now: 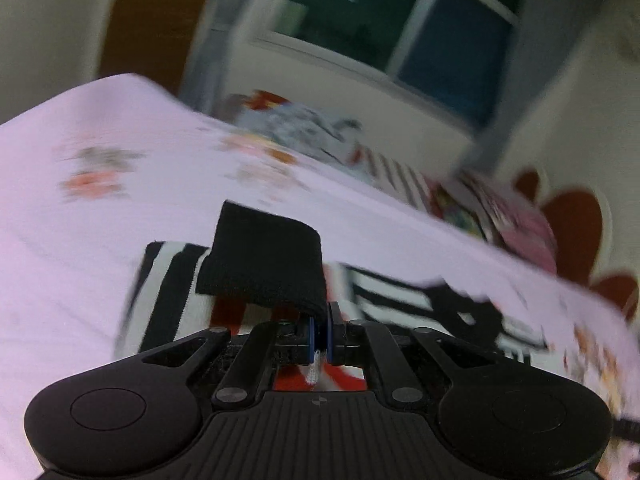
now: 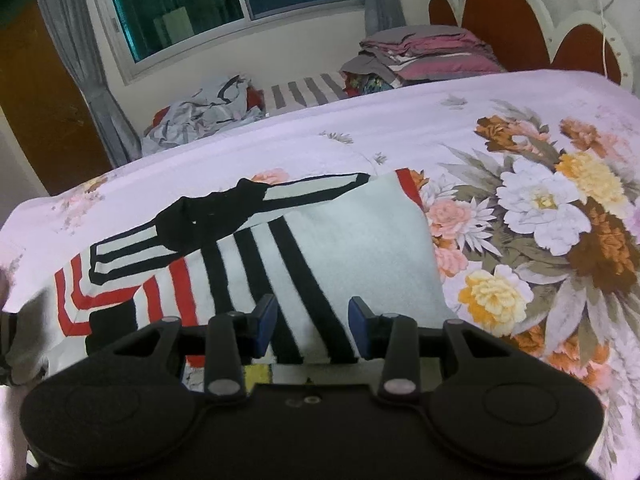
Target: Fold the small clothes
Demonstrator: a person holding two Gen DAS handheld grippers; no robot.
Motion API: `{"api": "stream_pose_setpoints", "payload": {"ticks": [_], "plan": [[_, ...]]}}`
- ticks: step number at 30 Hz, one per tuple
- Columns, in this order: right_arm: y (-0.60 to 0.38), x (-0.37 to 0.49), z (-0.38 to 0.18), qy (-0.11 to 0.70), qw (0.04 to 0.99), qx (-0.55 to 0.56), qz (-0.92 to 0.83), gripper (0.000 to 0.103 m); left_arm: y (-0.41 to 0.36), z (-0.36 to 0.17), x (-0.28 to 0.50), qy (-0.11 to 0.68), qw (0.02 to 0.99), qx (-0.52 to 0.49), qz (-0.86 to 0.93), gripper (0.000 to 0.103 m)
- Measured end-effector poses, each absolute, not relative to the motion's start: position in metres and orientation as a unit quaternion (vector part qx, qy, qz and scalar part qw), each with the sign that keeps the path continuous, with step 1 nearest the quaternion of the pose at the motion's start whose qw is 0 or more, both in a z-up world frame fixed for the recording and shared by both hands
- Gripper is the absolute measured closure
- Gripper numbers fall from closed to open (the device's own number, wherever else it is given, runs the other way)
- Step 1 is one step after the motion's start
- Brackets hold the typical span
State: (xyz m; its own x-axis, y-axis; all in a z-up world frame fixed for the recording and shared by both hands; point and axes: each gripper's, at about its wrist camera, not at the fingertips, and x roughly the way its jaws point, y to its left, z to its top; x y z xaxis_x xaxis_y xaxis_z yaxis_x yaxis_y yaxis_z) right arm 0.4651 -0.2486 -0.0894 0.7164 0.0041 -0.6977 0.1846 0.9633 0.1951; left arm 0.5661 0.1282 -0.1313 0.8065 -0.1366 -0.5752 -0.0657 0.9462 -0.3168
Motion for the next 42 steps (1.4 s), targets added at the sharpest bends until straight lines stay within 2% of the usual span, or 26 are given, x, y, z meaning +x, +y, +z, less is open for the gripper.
{"api": "stream_pose_setpoints", "payload": {"ticks": [7, 15, 16, 18, 20, 24, 28, 29, 30, 32, 37, 38, 40, 41, 42], "plan": [[-0.286, 0.468, -0.103, 0.382, 0.910, 0.157, -0.039, 0.064, -0.001, -0.121, 0.578, 0.340, 0.934, -0.067, -0.090, 0.098], [-0.321, 0.458, -0.112, 0.392, 0.901, 0.180, -0.046, 0.061, -0.081, -0.142, 0.560, 0.395, 0.908, -0.017, -0.143, 0.098], [-0.324, 0.457, -0.111, 0.393, 0.900, 0.183, -0.044, 0.059, -0.088, -0.143, 0.559, 0.398, 0.906, -0.010, -0.146, 0.095], [-0.328, 0.455, -0.108, 0.391, 0.901, 0.186, -0.042, 0.054, -0.097, -0.145, 0.559, 0.398, 0.900, -0.020, -0.175, 0.055], [-0.329, 0.454, -0.103, 0.387, 0.902, 0.185, -0.039, 0.052, -0.104, -0.144, 0.552, 0.382, 0.899, -0.032, -0.210, 0.048], [-0.322, 0.460, -0.098, 0.383, 0.905, 0.184, -0.029, 0.052, -0.094, -0.127, 0.534, 0.350, 0.911, -0.043, -0.215, 0.049], [-0.298, 0.477, -0.099, 0.385, 0.903, 0.189, 0.017, 0.052, -0.025, -0.110, 0.512, 0.321, 0.936, -0.052, -0.133, 0.049], [-0.289, 0.484, -0.102, 0.388, 0.901, 0.193, 0.032, 0.052, -0.007, -0.108, 0.507, 0.317, 0.941, -0.051, -0.111, 0.050], [-0.281, 0.490, -0.105, 0.390, 0.898, 0.196, 0.045, 0.053, 0.016, -0.107, 0.500, 0.313, 0.945, -0.047, -0.084, 0.060], [-0.264, 0.505, -0.112, 0.400, 0.895, 0.189, 0.056, 0.054, 0.057, -0.107, 0.488, 0.310, 0.949, -0.044, -0.039, 0.066], [-0.236, 0.540, -0.138, 0.446, 0.878, 0.165, 0.044, 0.054, 0.111, -0.121, 0.477, 0.337, 0.940, -0.054, -0.026, 0.066], [-0.229, 0.544, -0.138, 0.445, 0.881, 0.152, 0.050, 0.055, 0.113, -0.126, 0.477, 0.344, 0.937, -0.052, -0.038, 0.066], [-0.220, 0.549, -0.138, 0.449, 0.882, 0.130, 0.053, 0.074, 0.115, -0.135, 0.479, 0.358, 0.931, -0.051, -0.047, 0.066], [-0.217, 0.551, -0.137, 0.450, 0.882, 0.124, 0.055, 0.094, 0.113, -0.141, 0.482, 0.366, 0.928, -0.049, -0.044, 0.067], [-0.215, 0.551, -0.135, 0.448, 0.885, 0.115, 0.052, 0.098, 0.114, -0.143, 0.483, 0.372, 0.926, -0.045, -0.039, 0.070]]}}
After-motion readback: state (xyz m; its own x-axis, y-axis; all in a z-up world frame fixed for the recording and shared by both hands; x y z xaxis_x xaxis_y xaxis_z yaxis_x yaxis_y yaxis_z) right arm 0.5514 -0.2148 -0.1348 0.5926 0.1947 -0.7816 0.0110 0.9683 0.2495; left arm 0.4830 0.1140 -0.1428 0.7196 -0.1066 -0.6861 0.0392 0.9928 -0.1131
